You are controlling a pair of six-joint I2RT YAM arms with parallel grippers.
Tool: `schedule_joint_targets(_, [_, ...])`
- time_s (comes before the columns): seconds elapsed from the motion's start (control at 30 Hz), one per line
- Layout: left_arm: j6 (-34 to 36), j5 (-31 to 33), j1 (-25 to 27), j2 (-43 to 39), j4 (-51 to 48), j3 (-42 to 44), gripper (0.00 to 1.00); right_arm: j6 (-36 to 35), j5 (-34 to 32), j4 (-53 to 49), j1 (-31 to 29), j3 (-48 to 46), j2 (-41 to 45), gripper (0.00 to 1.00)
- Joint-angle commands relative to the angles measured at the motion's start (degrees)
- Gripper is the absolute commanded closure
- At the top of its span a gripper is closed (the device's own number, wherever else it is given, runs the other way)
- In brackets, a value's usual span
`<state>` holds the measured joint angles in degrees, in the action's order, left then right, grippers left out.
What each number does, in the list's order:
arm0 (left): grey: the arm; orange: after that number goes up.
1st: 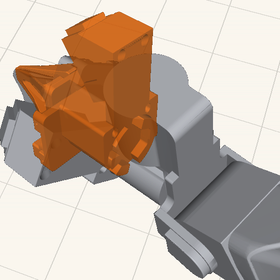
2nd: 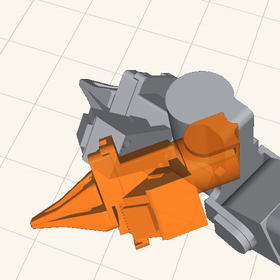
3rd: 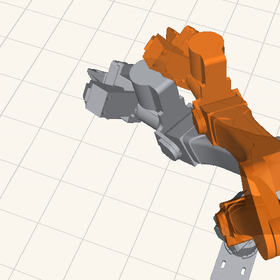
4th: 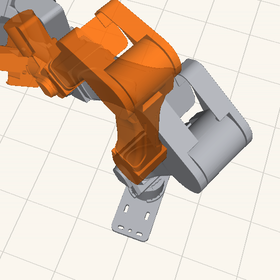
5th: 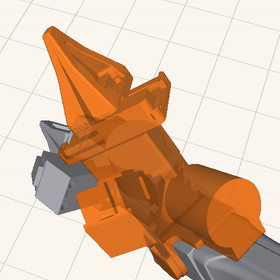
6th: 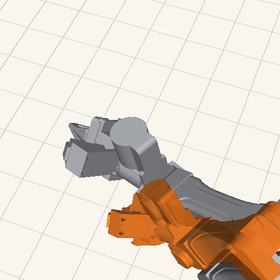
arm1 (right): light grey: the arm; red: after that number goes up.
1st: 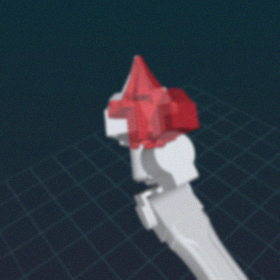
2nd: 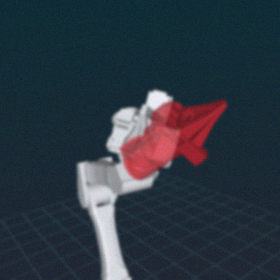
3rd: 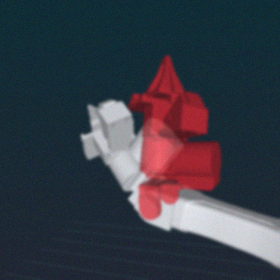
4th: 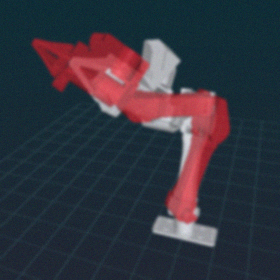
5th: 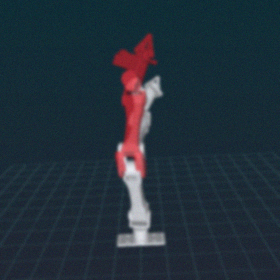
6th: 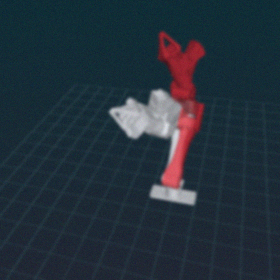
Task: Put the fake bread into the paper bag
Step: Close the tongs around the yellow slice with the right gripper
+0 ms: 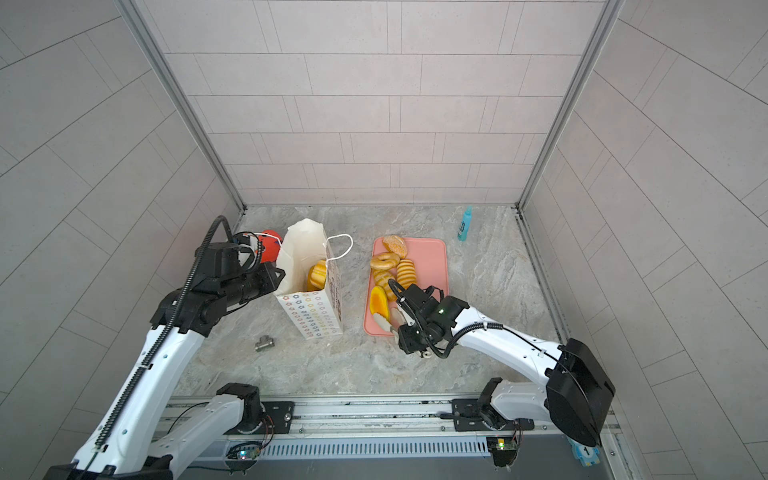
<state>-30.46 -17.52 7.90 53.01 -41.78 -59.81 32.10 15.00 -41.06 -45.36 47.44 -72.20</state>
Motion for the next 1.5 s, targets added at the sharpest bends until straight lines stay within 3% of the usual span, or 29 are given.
schedule_joint_targets(0.0, [0.1, 0.6, 0.1, -0.7, 0.3, 0.2, 0.88, -0.5, 0.7, -0.4, -0.4, 1.5, -1.3, 0.56])
schedule_joint_targets(0.77, [0.1, 0.7, 0.1, -0.7, -0.1, -0.7, 0.88, -0.5, -3.1, -5.0, -0.3, 4.3, 4.1, 0.65])
schedule_joint_targets(1.07, [0.1, 0.7, 0.2, -0.8, -0.3, -0.8, 0.88, -1.6, -7.8, -5.7, 0.1, 5.6, 8.8, 0.65])
schedule_joint_targets(1.47, [0.1, 0.7, 0.1, -0.9, -0.3, -0.8, 0.88, -3.9, -8.7, -7.8, 4.0, 10.2, 10.9, 0.65])
